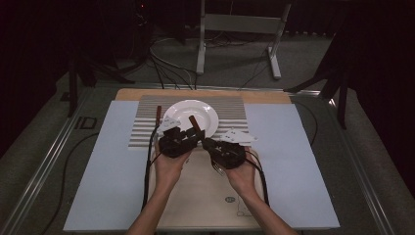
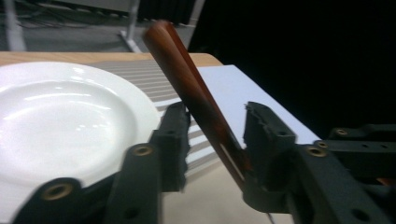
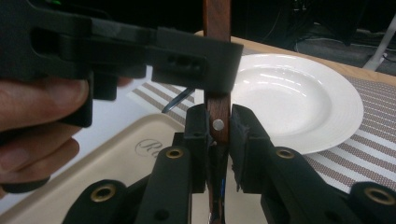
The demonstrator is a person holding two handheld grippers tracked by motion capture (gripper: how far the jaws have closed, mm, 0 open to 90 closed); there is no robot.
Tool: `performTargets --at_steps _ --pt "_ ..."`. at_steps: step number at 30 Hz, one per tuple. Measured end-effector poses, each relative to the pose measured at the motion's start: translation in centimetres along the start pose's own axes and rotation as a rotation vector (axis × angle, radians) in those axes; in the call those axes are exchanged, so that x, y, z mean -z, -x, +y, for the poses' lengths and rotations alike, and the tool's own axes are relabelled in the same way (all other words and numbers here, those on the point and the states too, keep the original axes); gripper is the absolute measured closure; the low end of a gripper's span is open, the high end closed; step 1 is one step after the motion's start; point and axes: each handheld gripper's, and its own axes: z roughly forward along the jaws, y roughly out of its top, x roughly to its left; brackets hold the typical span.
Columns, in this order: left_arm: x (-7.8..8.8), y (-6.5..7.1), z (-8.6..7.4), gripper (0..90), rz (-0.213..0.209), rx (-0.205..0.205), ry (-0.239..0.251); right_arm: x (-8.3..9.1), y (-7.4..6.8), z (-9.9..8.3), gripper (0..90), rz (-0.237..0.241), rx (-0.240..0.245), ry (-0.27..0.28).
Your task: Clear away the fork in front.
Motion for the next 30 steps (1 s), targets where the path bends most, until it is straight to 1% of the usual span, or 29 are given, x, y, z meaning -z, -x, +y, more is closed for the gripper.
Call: performTargets --at_steps 5,6,7,9,11,14,16,18,20,22,24,25,27,30 --pt "-0.1 0.1 -0.1 77.8 -0.054 0.023 0.011 -0.1 -0.1 -0.1 78.3 0.0 -0.005 0.01" --pt "-0.1 0.2 -0.1 79.5 -0.058 0.023 0.01 -0.1 -0.1 -0.2 78.3 -0.001 -0.007 0.012" --pt "-0.1 0.4 -0.1 79.9 -0.049 0.015 0.009 -0.1 -0.1 -0.2 78.2 -0.002 -0.012 0.014" --pt "-0.1 0.3 0.0 80.2 -0.054 0.016 0.009 -0.1 0.0 -0.2 77.9 0.006 -0.021 0.014" --pt "-0.2 0.4 0.0 80.4 -0.049 0.012 0.006 -0.1 0.0 -0.2 76.9 0.003 -0.012 0.018" --pt "-0.2 0.4 0.1 80.5 -0.045 0.009 0.006 -0.2 0.1 -0.2 59.1 0.012 -0.006 0.003" --pt "-0.1 0.4 0.2 80.5 -0.04 0.004 0.005 -0.2 0.3 -0.2 46.2 -0.004 0.008 0.0" --pt "-0.1 0.3 0.2 80.4 -0.036 0.002 0.003 -0.2 0.4 -0.3 36.6 -0.009 0.012 -0.025" --pt "-0.1 0.2 0.2 80.4 -0.032 -0.001 0.0 -0.2 0.5 -0.4 28.0 -0.004 0.016 -0.037" --pt "0.0 0.1 0.3 80.4 -0.031 -0.002 0.0 -0.2 0.6 -0.5 21.0 -0.024 0.024 -0.053" --pt "0.1 0.1 0.3 80.4 -0.028 -0.001 0.0 0.0 0.7 -0.6 18.1 -0.029 0.023 -0.059" --pt "0.1 0.0 0.3 80.4 -0.027 -0.002 -0.001 0.0 0.8 -0.6 15.3 -0.035 0.021 -0.059" --pt "0.2 0.0 0.4 80.4 -0.025 -0.003 -0.002 0.2 1.0 -0.7 14.4 -0.044 0.021 -0.063" --pt "0.4 -0.1 0.6 80.4 -0.021 -0.008 -0.003 0.5 1.3 -0.9 12.9 -0.054 0.025 -0.055"
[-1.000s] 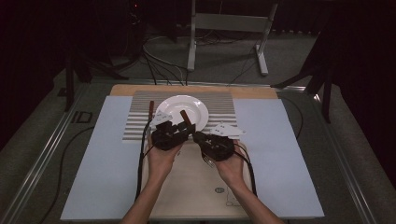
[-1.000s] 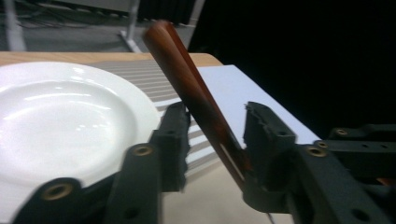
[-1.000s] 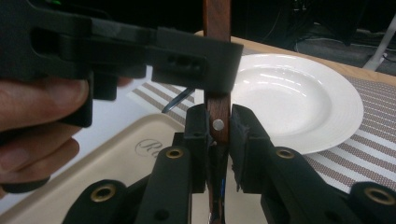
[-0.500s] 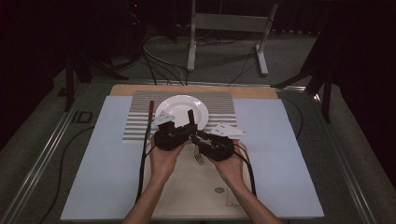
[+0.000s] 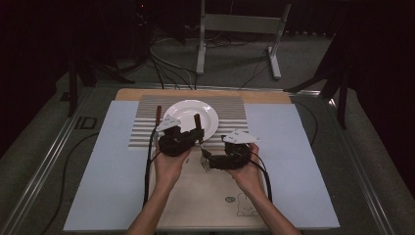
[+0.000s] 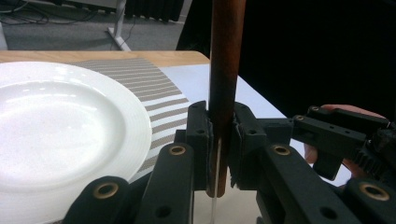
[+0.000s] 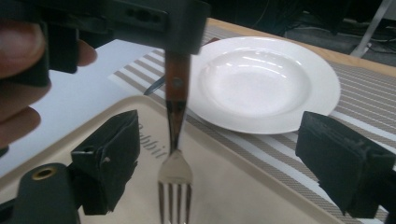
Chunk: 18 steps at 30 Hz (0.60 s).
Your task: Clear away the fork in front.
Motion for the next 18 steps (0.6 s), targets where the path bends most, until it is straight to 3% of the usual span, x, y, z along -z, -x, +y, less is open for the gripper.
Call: performTargets --at_steps 18 --pt "0.9 -0.5 0.3 80.3 0.011 -0.002 -0.001 2.3 2.0 -1.5 13.1 -0.077 -0.002 0.009"
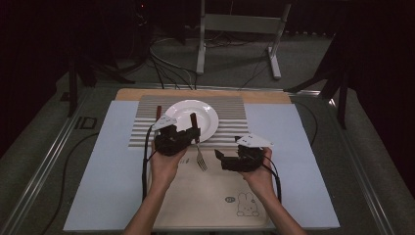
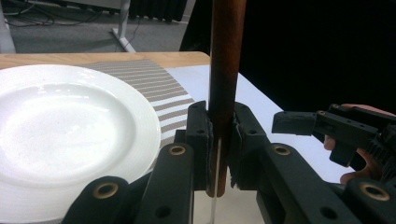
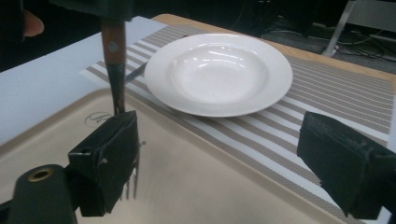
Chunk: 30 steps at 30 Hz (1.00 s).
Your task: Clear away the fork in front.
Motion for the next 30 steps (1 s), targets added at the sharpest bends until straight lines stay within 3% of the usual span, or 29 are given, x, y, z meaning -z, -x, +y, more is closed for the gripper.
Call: performTargets --at_steps 30 --pt "1.9 -0.9 0.5 80.3 -0.006 -0.018 -0.02 3.5 3.2 -2.6 13.6 -0.081 -0.031 0.025"
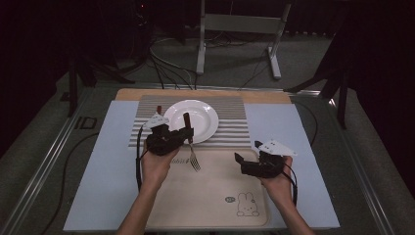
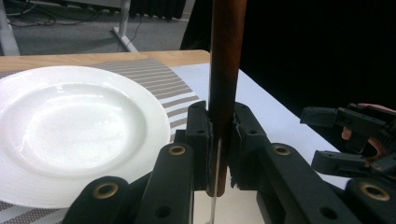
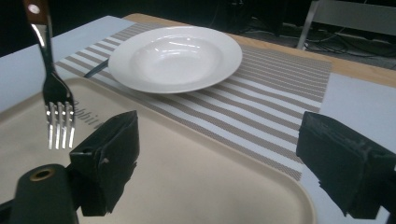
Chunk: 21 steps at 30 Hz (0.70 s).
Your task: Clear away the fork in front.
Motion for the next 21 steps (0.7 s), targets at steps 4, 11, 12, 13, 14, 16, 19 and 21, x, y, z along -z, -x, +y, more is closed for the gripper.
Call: performTargets --at_steps 4,11,12,13,14,16,19,21 --pt "0.4 -0.1 0.1 80.3 -0.006 -0.007 -0.007 0.3 0.3 -0.2 13.6 -0.008 -0.002 0.002" --pt "1.2 -0.5 0.2 80.3 -0.009 -0.018 -0.017 0.9 0.9 -0.7 13.6 -0.024 -0.011 0.004" --pt "1.3 -0.5 0.2 80.3 -0.01 -0.018 -0.015 0.9 0.9 -0.7 13.6 -0.026 -0.013 0.003" --pt "1.5 -0.6 0.2 80.3 -0.008 -0.02 -0.018 1.0 1.0 -0.8 13.6 -0.028 -0.013 0.006" --pt "1.6 -0.6 0.2 80.3 -0.01 -0.021 -0.019 1.1 1.1 -0.8 13.6 -0.03 -0.014 0.006" --pt "1.8 -0.8 0.2 80.3 -0.012 -0.022 -0.022 1.2 1.2 -0.9 13.6 -0.034 -0.016 0.008" --pt "2.2 -0.9 0.3 80.3 -0.015 -0.027 -0.026 1.4 1.4 -1.0 13.6 -0.037 -0.019 0.012" --pt "2.5 -1.0 0.3 80.3 -0.017 -0.028 -0.027 1.5 1.6 -1.1 13.6 -0.042 -0.019 0.013"
